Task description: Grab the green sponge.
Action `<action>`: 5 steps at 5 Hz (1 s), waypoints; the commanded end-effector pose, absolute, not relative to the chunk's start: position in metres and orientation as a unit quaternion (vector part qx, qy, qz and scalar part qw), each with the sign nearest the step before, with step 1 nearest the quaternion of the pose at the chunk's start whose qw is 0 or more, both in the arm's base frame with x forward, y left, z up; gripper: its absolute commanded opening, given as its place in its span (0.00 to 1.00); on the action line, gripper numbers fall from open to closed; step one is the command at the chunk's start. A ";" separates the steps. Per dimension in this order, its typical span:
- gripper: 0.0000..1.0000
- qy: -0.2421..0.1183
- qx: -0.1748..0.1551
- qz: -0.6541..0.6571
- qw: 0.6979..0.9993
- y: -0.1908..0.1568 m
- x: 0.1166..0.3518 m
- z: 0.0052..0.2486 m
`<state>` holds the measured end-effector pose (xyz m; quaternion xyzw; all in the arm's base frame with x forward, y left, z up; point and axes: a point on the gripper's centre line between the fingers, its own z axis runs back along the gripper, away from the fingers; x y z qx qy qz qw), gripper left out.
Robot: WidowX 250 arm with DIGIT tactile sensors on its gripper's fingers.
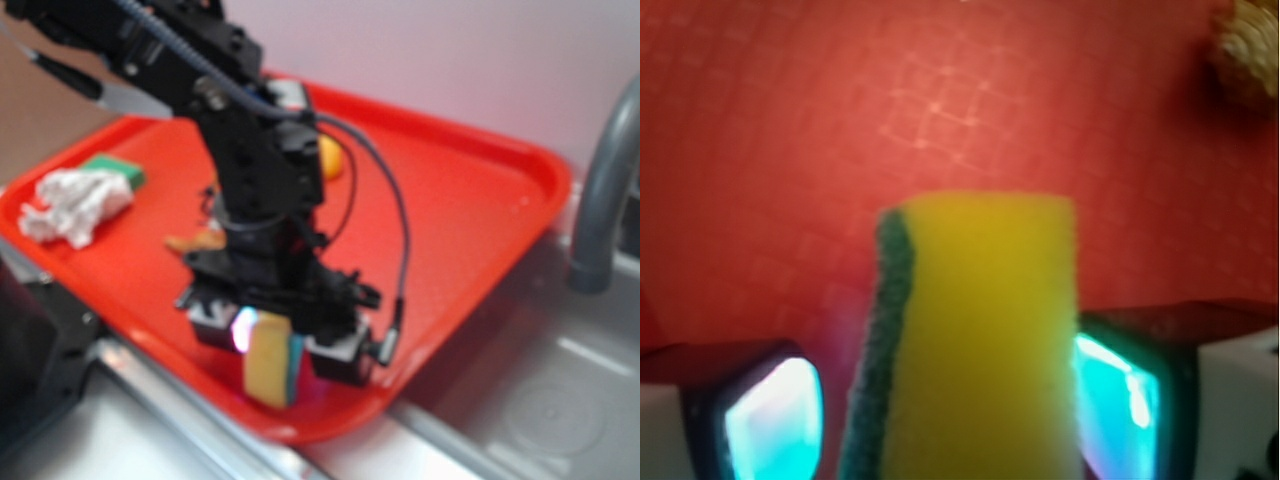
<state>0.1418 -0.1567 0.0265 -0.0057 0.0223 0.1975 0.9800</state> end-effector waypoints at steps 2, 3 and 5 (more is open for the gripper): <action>0.00 -0.008 0.016 0.106 0.994 -0.150 0.181 0.074; 0.00 -0.086 0.128 0.034 0.987 -0.115 0.201 0.128; 0.00 -0.116 0.093 0.113 0.982 -0.053 0.226 0.204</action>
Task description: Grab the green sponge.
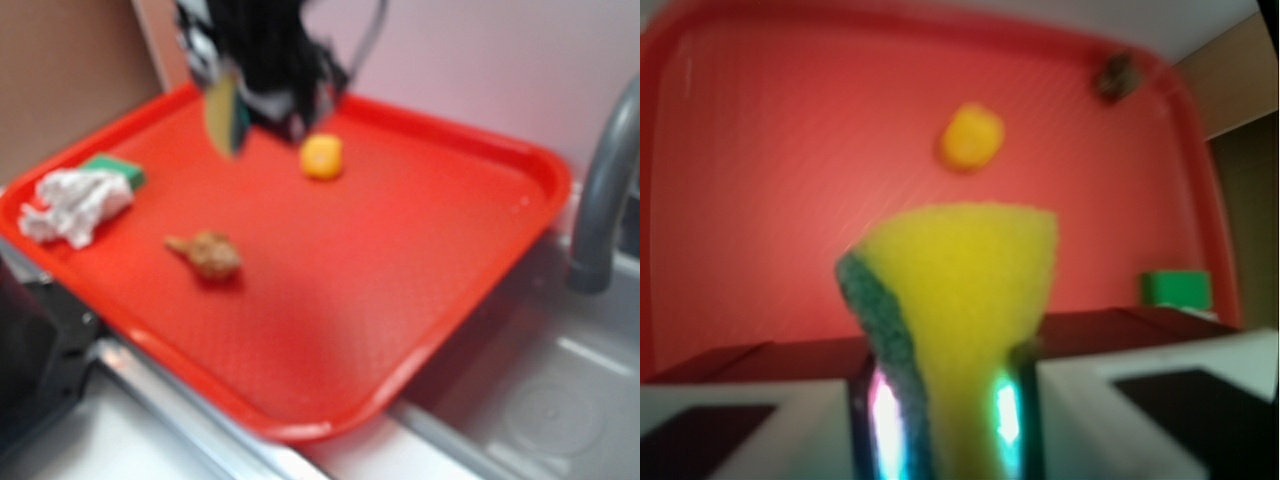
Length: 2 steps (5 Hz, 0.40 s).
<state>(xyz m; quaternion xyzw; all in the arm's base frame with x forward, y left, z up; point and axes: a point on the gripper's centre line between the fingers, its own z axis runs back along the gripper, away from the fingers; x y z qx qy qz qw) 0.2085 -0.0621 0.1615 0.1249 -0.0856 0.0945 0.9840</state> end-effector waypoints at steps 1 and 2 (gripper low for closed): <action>0.00 -0.103 0.107 0.119 0.982 -0.050 0.229 0.213; 0.00 -0.094 0.118 0.117 0.982 -0.054 0.230 0.207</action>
